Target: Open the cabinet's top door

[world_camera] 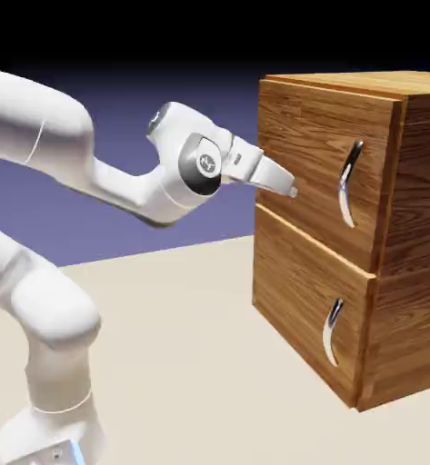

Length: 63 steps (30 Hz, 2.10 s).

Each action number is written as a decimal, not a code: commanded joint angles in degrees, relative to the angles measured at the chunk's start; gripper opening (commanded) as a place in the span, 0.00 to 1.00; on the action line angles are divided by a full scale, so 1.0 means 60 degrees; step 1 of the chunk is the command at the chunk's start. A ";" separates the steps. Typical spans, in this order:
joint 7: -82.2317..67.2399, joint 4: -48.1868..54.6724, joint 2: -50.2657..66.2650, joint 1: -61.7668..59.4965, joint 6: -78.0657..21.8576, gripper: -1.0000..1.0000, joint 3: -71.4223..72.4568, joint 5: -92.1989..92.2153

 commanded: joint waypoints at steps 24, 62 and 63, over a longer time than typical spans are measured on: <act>0.7419 0.1176 -0.1465 0.3037 -0.0748 1.00 -0.3512 -0.9968; 1.2800 0.0148 -0.1839 0.2338 -0.3163 0.00 -0.2972 -1.4468; 1.2798 -0.0045 -0.1894 0.2006 -0.3232 0.00 -0.2626 -1.4220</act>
